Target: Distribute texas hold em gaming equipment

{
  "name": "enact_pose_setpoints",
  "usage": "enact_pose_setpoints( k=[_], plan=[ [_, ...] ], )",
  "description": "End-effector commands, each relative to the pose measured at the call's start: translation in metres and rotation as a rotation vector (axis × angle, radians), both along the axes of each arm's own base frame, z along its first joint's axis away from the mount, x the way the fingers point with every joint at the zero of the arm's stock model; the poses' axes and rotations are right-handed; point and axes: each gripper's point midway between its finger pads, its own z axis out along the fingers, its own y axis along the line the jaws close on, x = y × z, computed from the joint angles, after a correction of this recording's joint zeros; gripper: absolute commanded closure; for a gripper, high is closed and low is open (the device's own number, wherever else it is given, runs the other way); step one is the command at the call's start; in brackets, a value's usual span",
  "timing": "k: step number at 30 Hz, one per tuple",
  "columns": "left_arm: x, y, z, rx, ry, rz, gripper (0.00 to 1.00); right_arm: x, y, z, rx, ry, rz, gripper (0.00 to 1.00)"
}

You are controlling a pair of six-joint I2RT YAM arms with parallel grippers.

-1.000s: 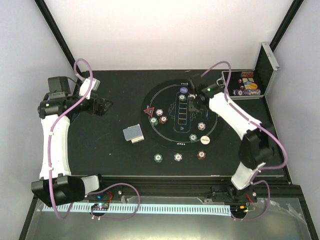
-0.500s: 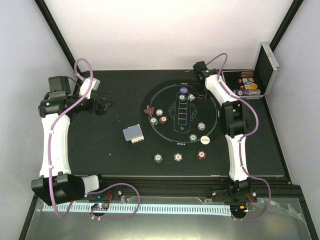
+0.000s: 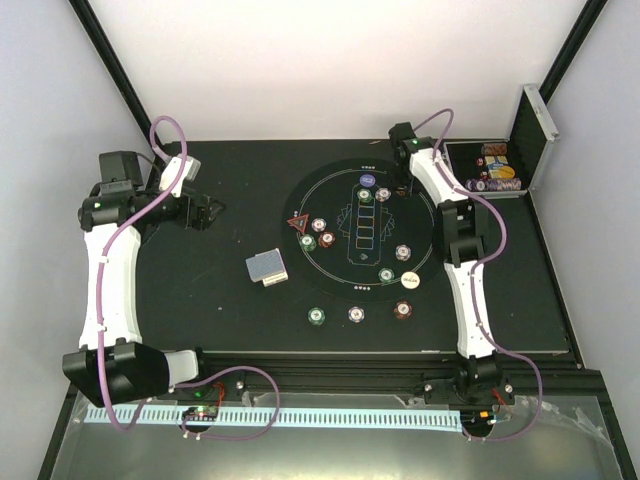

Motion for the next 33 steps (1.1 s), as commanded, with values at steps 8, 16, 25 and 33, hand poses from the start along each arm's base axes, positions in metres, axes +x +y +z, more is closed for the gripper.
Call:
enact_pose_setpoints(
  k=[8,16,25,33],
  plan=[
    [0.002,0.003,0.008,0.014,-0.019,0.002,0.01,0.011,0.002,-0.004,0.032,-0.015,-0.003,0.42],
    [-0.005,0.000,0.007,0.008,-0.015,-0.006,0.01,0.002,-0.010,0.063,0.015,-0.092,-0.012,0.35],
    [-0.010,-0.004,0.011,-0.008,-0.028,-0.011,0.01,-0.087,-0.007,0.104,0.058,-0.108,-0.006,0.37],
    [-0.010,-0.004,0.005,-0.003,-0.022,-0.015,0.01,-0.238,0.026,0.061,0.058,-0.020,0.081,0.20]
  ],
)
